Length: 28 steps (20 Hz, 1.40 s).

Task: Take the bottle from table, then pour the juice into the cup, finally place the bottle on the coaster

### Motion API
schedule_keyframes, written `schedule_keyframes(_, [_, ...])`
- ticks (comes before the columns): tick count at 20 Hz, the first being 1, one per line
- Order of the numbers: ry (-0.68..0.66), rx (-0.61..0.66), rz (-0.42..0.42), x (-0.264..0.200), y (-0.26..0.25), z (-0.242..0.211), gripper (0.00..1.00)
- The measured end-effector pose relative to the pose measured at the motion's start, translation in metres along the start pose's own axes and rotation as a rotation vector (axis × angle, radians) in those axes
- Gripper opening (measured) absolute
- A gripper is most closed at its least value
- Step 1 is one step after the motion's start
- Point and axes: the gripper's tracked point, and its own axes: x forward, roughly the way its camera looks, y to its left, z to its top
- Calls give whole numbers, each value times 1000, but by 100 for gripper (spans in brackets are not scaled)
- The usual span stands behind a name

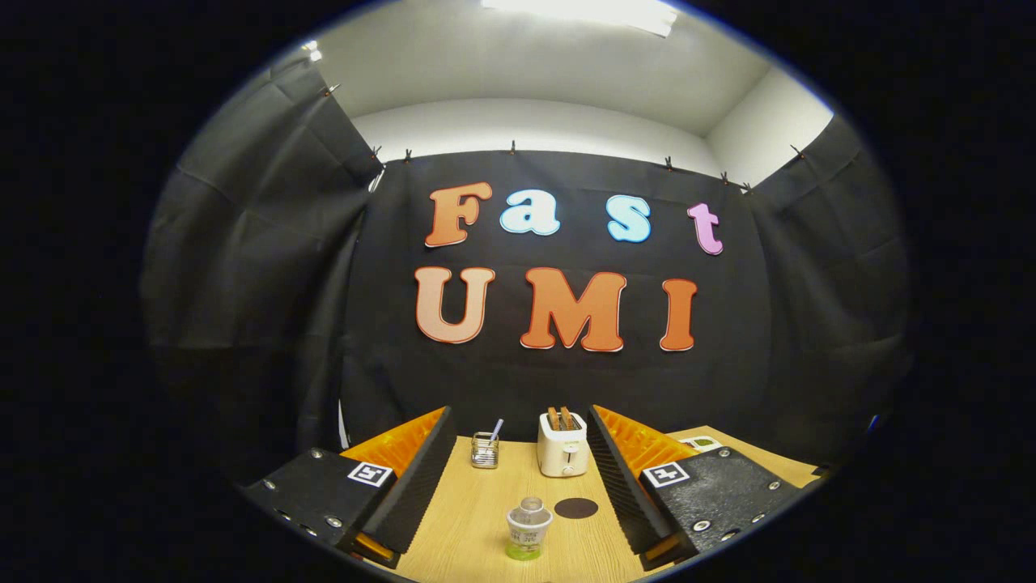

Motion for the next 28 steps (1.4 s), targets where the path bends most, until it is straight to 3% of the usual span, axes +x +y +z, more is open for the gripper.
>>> schedule_keyframes(2, [34, -44, -59, 1, -14, -26, 97])
schedule_keyframes(6, [82, -114, -69, 6, -9, -72, 97])
schedule_keyframes(14, [147, -78, -110, 13, -15, -167, 96])
schedule_keyframes(24, [286, -29, -25, 57, 5, -271, 94])
schedule_keyframes(27, [376, -53, 23, 68, 16, -314, 89])
schedule_keyframes(28, [400, -88, 19, 68, 16, -325, 83])
